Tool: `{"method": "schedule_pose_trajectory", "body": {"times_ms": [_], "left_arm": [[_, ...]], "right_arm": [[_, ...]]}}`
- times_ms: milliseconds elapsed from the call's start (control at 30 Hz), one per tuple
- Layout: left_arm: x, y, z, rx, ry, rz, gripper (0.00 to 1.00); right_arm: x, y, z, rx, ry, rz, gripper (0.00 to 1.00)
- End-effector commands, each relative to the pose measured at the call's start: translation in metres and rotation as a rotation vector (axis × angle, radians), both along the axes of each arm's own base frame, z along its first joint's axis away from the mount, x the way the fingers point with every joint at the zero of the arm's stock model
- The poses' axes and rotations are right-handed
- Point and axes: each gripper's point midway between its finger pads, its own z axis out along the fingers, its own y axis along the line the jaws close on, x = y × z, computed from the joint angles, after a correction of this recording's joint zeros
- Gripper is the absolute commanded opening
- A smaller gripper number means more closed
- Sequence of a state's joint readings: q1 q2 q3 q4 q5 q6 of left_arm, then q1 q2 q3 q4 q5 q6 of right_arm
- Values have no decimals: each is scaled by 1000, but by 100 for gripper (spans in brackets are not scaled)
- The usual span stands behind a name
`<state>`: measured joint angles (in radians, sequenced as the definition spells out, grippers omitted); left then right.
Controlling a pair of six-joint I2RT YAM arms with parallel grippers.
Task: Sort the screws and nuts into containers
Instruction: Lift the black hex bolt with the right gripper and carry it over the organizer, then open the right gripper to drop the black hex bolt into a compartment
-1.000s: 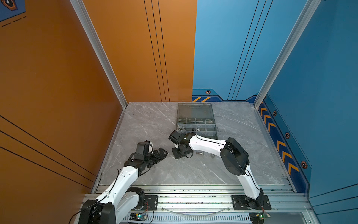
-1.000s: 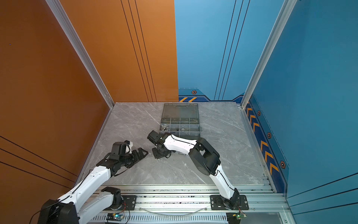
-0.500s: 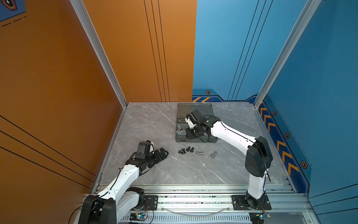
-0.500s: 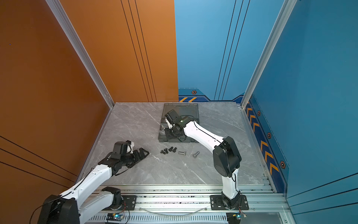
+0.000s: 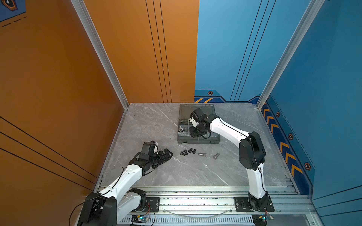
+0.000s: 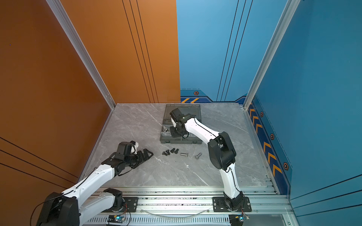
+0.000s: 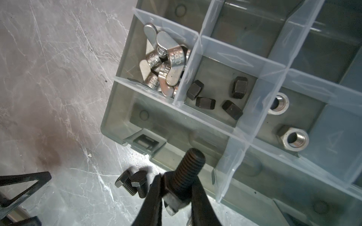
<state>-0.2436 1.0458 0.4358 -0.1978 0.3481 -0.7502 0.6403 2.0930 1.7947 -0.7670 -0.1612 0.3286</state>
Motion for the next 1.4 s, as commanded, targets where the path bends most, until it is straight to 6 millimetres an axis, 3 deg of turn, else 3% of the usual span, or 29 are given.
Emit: {"method": "schedule_pose_trajectory", "body": {"times_ms": [0,300,500,967,1100,1167,1367], "left_arm": [[10,-4,10,-5,-37,-1,98],[12,-6,10,-4,-42,-8,98],[12,-6,10,-6,-43,-9,98],[12,-6,10,-4,-44,-7,98],[12,-6,10,-5,-44,-8,98],[12,-6,11,-4,-44,-8,98],[13,-6,12,-4,-47,-7,98]], "right_arm": [[1,0,-2,-11,15,13,0],[4,-4,-16,-23,41,-4,1],[5,-3,-21,-30,56,-8,12],[7,-4,-26,-45,61,-12,25],[7,-4,-27,-45,64,-11,36],[7,-4,-27,-48,63,-11,41],[7,-8,-14,-50,40,-8,44]]}}
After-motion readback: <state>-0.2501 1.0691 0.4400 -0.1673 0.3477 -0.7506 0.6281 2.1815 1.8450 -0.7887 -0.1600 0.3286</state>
